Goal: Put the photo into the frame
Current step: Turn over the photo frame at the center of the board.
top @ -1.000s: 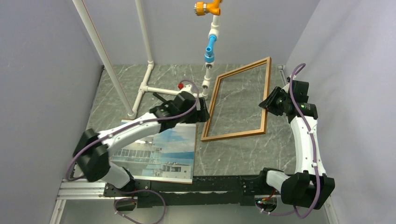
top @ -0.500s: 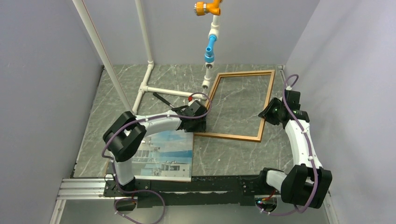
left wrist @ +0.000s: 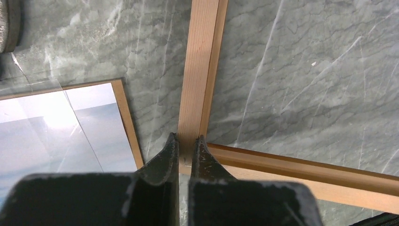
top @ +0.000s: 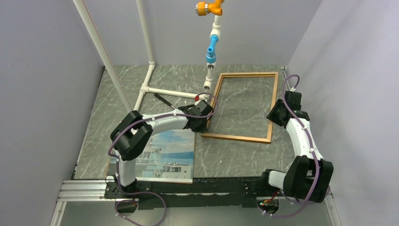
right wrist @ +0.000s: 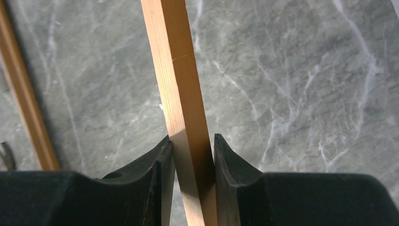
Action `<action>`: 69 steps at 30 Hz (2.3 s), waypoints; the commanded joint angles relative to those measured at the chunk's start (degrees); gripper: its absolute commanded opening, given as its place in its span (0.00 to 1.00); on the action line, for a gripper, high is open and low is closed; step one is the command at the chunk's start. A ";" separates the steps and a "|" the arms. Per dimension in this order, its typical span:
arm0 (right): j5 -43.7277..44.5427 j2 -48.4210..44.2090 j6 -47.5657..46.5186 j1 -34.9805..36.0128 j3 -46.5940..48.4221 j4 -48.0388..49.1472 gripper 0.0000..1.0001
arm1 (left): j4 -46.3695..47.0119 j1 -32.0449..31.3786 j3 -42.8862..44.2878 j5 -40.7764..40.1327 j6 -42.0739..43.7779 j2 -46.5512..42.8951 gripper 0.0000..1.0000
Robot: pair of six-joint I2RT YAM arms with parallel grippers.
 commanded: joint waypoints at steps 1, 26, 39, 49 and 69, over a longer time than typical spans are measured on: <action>4.57 3.54 1.97 -0.19 -2.41 -3.21 0.18 | -0.76 -2.39 2.91 3.09 -1.56 0.65 0.00; -0.13 -1.20 3.49 -0.30 -2.78 -4.24 1.00 | 0.80 -10.14 -7.81 2.08 -20.93 -4.62 0.00; -9.29 -7.03 3.65 0.91 -5.74 -6.08 1.00 | 0.04 -18.62 -3.58 1.49 -25.34 -3.40 0.00; -12.60 -9.31 5.11 2.84 -6.57 -6.54 1.00 | -0.83 -24.22 -4.16 -0.94 -35.46 -4.69 0.00; -2.95 -1.24 13.45 29.24 -7.13 -1.78 1.00 | 11.81 -26.18 -16.18 -7.53 -36.87 -16.64 0.99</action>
